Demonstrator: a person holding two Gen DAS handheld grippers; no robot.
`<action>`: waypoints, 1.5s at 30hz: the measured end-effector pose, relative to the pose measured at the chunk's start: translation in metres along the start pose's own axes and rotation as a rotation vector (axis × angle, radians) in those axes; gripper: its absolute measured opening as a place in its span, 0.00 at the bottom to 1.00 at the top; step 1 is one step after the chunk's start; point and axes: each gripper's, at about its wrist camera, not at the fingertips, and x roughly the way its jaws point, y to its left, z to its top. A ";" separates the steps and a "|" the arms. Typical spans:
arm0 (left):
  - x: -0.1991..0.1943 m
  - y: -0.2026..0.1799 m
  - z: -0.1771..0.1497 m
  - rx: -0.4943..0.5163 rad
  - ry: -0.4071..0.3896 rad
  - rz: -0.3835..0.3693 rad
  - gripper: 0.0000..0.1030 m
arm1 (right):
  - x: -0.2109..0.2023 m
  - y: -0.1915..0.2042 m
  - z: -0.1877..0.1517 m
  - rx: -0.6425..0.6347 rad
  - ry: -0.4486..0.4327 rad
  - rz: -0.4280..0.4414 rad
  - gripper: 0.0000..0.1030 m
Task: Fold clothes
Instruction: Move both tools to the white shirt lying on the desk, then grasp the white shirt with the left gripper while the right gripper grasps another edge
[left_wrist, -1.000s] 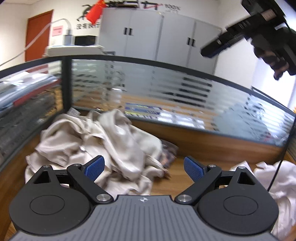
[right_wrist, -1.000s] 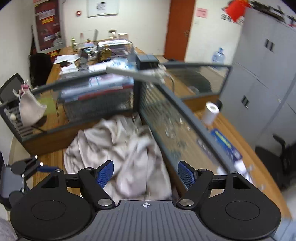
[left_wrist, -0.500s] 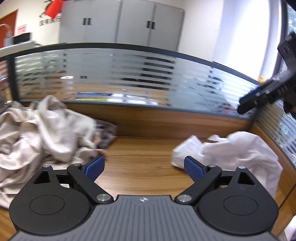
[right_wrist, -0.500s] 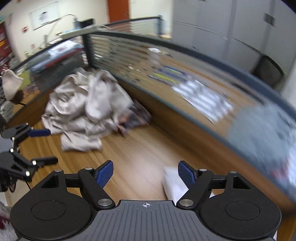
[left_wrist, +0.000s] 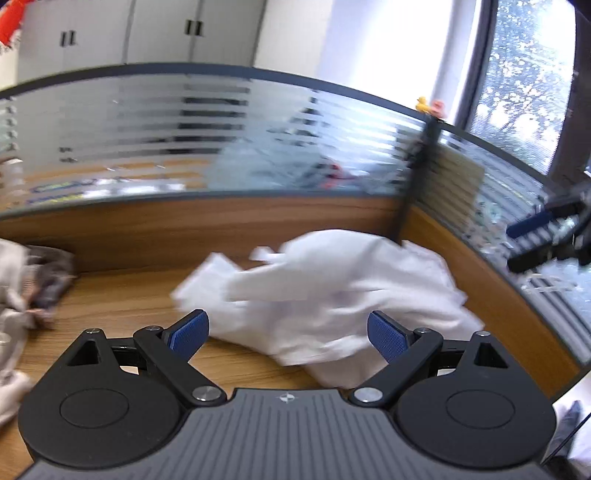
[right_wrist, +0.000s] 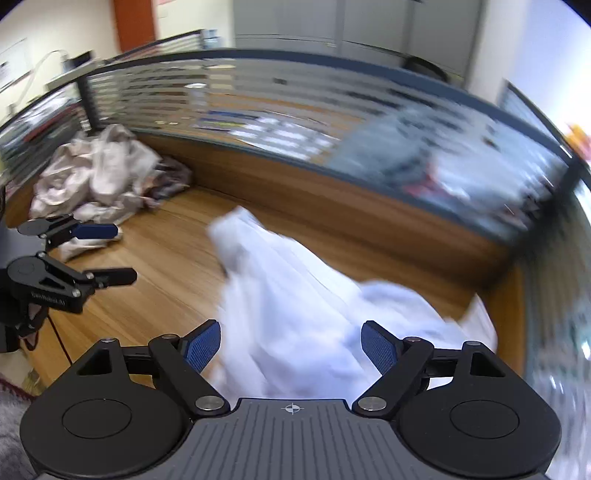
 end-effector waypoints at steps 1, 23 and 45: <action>0.006 -0.007 0.002 -0.011 0.006 -0.016 0.93 | 0.000 -0.008 -0.010 0.023 0.004 -0.013 0.83; 0.108 -0.051 0.026 -0.166 0.116 0.128 0.58 | 0.096 -0.107 -0.120 0.463 0.057 -0.124 0.83; -0.047 0.095 -0.023 -0.403 0.036 0.627 0.03 | 0.127 -0.072 -0.105 0.485 -0.027 -0.060 0.04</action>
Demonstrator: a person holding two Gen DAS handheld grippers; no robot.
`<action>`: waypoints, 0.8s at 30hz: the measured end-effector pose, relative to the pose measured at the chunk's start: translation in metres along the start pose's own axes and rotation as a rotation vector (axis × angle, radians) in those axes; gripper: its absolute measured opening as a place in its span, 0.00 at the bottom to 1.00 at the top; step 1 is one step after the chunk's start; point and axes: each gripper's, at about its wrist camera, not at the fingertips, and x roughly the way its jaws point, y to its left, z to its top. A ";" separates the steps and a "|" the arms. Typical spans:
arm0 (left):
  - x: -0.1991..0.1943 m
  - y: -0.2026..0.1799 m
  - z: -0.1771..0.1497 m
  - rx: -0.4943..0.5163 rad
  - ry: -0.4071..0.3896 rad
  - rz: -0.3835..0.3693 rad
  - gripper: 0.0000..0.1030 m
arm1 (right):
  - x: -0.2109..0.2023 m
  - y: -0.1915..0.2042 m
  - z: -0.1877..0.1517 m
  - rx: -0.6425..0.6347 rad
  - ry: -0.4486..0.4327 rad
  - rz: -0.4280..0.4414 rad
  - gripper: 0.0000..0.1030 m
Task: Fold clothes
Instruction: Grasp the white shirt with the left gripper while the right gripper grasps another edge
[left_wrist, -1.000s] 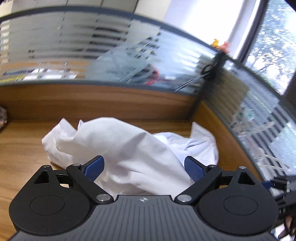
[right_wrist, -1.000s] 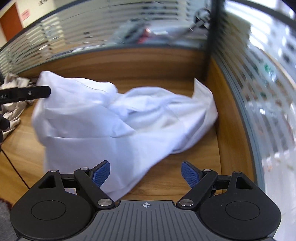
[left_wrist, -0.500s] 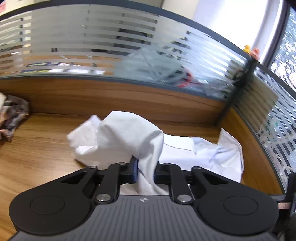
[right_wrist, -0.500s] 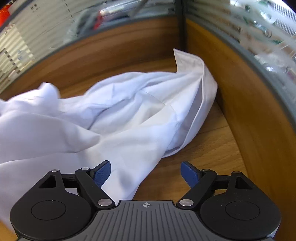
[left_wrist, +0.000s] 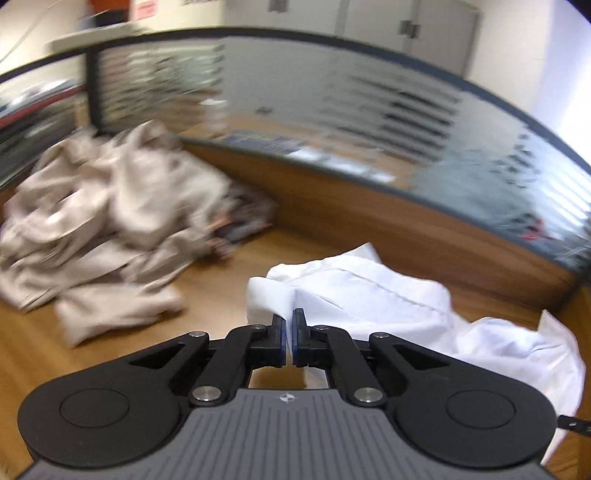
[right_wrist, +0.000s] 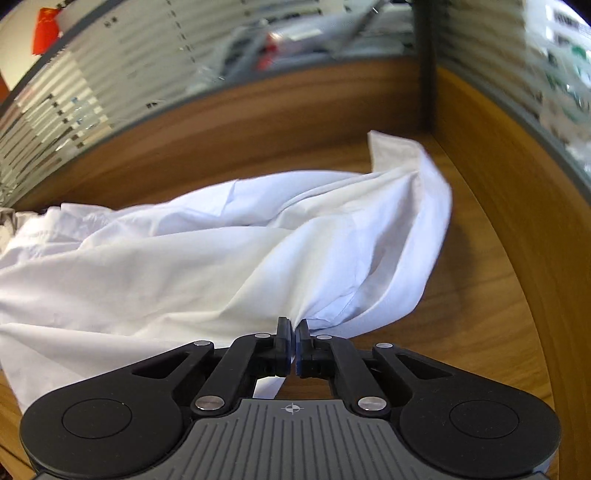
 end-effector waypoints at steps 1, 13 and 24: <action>-0.003 0.008 -0.004 0.001 0.009 0.020 0.03 | -0.002 0.001 0.000 -0.007 -0.003 -0.002 0.04; -0.058 0.009 -0.046 0.056 0.007 -0.149 0.44 | -0.007 -0.015 -0.010 -0.163 0.037 -0.201 0.05; -0.017 -0.074 -0.027 0.259 0.041 -0.360 0.63 | -0.027 -0.039 -0.013 -0.120 0.074 -0.170 0.42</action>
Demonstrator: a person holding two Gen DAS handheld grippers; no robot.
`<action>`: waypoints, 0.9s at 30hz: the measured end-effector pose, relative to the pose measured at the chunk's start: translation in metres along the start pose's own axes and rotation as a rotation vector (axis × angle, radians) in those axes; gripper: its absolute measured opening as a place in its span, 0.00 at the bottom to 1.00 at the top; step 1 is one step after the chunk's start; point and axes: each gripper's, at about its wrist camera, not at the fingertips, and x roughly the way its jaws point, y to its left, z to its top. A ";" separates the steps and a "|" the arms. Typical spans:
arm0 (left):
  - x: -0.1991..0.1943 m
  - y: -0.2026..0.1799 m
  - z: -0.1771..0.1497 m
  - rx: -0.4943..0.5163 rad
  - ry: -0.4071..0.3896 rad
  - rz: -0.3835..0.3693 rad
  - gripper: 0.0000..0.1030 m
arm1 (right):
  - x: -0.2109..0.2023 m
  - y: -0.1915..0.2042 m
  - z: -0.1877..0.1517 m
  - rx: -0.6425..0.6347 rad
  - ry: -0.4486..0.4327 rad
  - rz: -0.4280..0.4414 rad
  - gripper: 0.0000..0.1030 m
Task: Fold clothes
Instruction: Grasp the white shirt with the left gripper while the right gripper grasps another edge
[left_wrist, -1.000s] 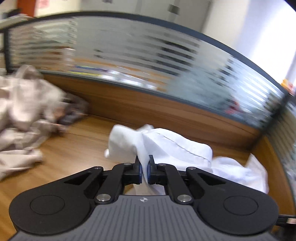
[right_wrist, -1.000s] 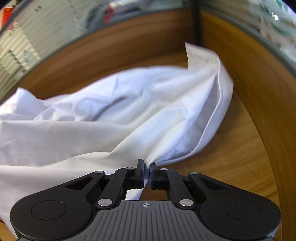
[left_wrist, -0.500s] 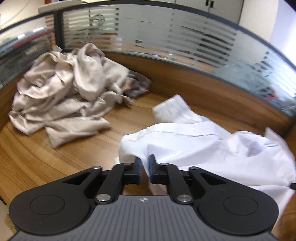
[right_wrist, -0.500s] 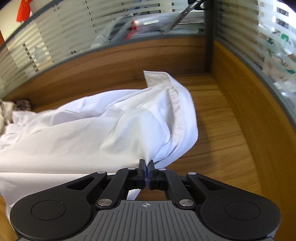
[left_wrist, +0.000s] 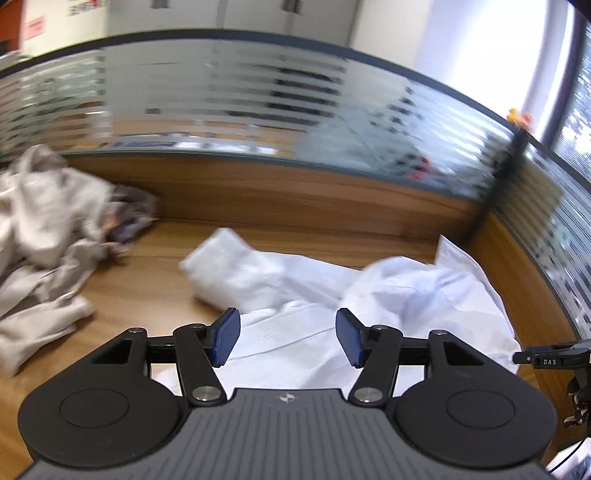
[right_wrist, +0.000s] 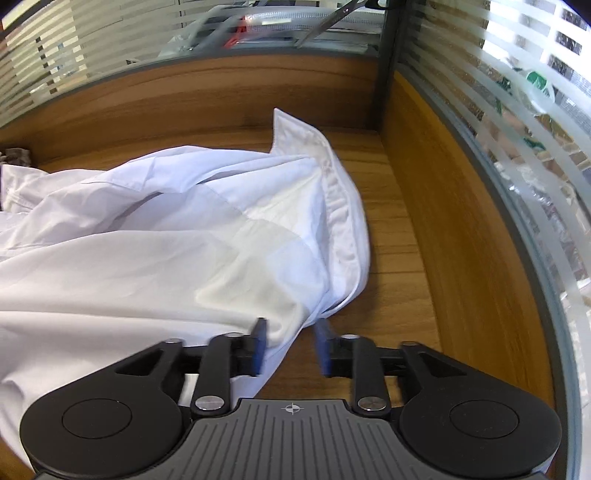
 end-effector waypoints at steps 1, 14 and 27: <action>0.011 -0.006 0.002 0.012 0.010 -0.018 0.63 | -0.001 0.000 -0.002 0.013 0.002 0.014 0.43; 0.144 -0.074 0.016 0.200 0.198 -0.163 0.67 | 0.009 0.019 -0.042 0.168 0.086 0.139 0.55; 0.183 -0.073 0.014 0.192 0.246 -0.070 0.03 | 0.027 0.054 -0.069 0.131 0.215 0.249 0.06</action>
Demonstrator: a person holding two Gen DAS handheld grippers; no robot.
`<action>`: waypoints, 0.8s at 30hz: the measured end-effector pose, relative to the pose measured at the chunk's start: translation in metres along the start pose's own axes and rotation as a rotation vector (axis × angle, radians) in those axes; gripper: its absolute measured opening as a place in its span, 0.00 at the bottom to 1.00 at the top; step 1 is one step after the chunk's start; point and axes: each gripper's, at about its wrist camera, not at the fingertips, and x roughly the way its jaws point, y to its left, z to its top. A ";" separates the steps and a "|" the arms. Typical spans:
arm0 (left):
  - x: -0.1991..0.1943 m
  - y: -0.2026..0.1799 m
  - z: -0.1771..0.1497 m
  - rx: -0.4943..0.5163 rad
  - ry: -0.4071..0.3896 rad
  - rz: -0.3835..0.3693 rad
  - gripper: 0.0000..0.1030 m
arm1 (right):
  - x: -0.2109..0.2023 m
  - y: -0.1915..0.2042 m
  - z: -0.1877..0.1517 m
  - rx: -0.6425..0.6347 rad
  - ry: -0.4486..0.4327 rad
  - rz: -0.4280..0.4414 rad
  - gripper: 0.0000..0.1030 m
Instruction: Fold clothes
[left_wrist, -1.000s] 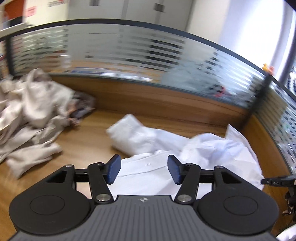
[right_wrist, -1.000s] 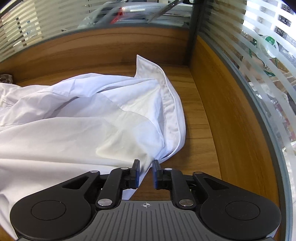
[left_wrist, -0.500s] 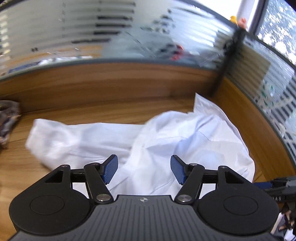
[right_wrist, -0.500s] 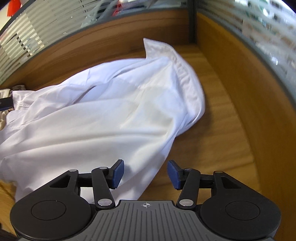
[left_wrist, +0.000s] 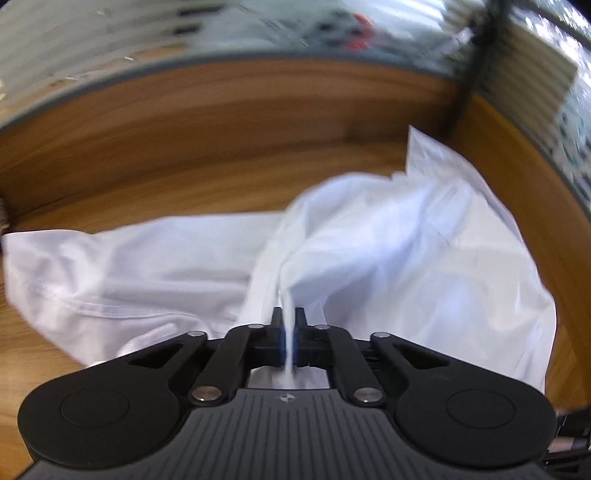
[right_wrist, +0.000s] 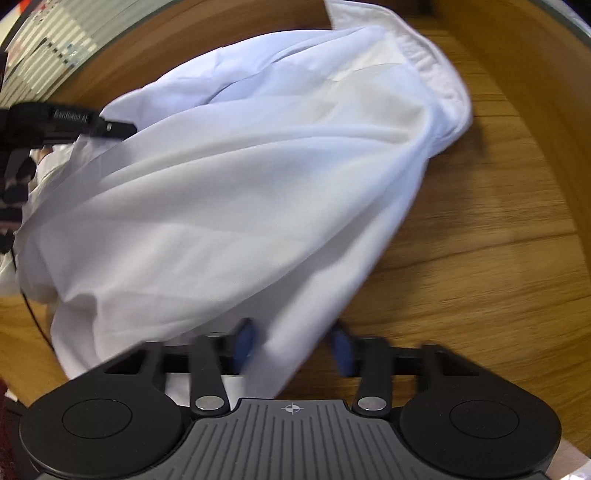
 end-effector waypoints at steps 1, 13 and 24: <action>-0.007 0.006 0.001 -0.020 -0.015 0.013 0.03 | 0.000 0.002 0.001 -0.007 -0.004 -0.005 0.04; -0.108 0.106 0.010 -0.260 -0.124 0.189 0.02 | -0.080 -0.014 0.087 -0.210 -0.220 -0.259 0.02; -0.147 0.138 -0.077 -0.358 -0.058 0.256 0.02 | -0.103 0.001 0.132 -0.374 -0.246 -0.296 0.03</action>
